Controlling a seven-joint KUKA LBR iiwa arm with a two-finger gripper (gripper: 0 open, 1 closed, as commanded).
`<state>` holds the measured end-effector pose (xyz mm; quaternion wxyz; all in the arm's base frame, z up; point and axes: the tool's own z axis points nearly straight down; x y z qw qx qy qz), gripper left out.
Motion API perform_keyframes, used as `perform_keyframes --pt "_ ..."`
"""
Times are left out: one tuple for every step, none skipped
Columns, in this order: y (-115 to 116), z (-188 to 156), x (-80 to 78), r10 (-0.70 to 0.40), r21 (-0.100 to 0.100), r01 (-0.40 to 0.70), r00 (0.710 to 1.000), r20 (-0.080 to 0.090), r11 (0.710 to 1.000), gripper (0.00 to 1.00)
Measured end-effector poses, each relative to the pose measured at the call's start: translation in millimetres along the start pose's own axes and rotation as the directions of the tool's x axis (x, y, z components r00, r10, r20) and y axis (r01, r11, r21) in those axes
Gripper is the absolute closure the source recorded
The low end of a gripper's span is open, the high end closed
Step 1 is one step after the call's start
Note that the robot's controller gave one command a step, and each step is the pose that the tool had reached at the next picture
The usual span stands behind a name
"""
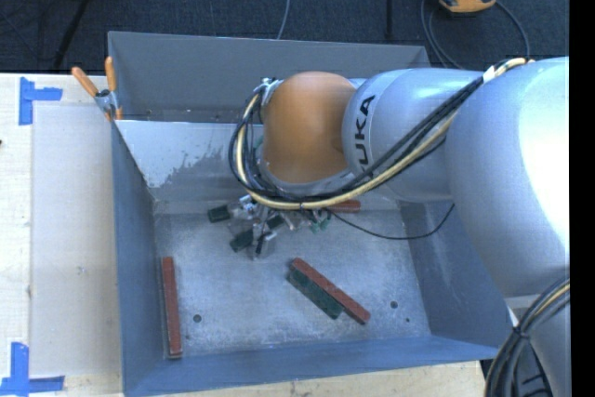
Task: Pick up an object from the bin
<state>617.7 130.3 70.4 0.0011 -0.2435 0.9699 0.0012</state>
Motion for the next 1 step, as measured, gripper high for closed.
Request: perform_keyframes --pt "18.8 -211.2 -3.3 0.077 0.001 -0.077 0.997 -0.003 0.997 1.00"
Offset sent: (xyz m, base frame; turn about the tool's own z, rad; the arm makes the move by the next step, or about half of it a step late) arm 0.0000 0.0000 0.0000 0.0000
